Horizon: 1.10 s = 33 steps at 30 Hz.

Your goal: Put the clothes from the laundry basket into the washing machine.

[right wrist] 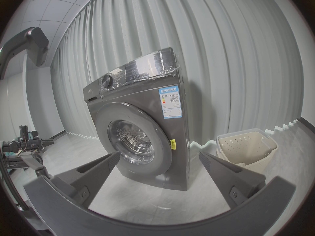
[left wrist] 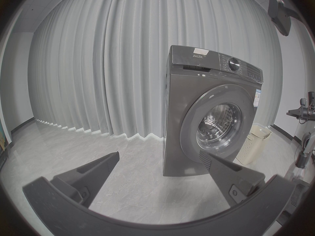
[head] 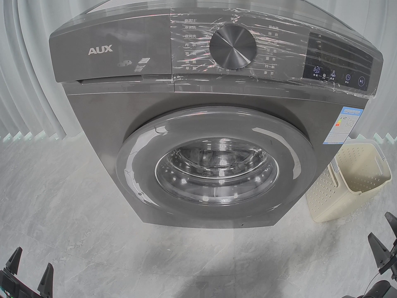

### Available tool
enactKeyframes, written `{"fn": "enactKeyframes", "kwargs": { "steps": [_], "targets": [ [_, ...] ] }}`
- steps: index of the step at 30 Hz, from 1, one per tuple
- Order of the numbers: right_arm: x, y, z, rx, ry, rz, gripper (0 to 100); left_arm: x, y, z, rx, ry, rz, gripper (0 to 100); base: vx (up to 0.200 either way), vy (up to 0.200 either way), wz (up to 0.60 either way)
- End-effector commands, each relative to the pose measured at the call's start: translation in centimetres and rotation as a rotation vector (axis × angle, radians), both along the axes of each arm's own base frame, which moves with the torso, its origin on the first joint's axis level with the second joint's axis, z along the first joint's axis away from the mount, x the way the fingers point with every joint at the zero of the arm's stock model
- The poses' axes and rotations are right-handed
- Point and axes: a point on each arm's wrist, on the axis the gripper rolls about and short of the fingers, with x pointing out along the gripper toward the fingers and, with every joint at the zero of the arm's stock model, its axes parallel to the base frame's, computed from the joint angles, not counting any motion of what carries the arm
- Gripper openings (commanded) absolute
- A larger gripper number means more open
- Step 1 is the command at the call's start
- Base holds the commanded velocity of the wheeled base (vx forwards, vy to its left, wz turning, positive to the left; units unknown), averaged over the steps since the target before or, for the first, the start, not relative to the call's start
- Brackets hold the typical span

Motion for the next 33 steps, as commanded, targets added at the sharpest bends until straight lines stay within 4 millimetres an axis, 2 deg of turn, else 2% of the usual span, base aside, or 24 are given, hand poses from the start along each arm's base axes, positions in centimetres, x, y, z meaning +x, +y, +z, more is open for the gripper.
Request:
{"fn": "enactKeyframes", "kwargs": {
  "steps": [1, 6, 16, 25, 33],
  "targets": [
    [-1.3, -0.2, -0.5, 0.014, -0.067, -0.020, 100, 0.0, 0.0, -0.5, 0.000, 0.003, 0.000, 100, 0.000, 0.000, 0.00],
    [-2.0, -0.3, -1.3, 0.010, -0.067, -0.095, 100, 0.0, 0.0, -0.5, 0.000, 0.003, 0.000, 100, 0.000, 0.000, 0.00],
    [-3.4, 0.1, -3.8, -0.008, -0.040, -0.079, 100, 0.0, 0.0, -0.5, -0.002, 0.003, 0.000, 100, 0.000, 0.000, 0.00],
    [-3.3, -0.2, -4.3, -0.035, 0.001, -0.195, 100, 0.0, 0.0, -0.5, -0.007, 0.001, 0.000, 100, 0.000, 0.000, 0.00],
    [-3.3, -0.2, -4.3, -0.072, -0.002, -0.205, 100, 0.0, 0.0, -0.5, -0.011, 0.003, 0.002, 100, 0.000, 0.000, 0.00]
  ]
}}
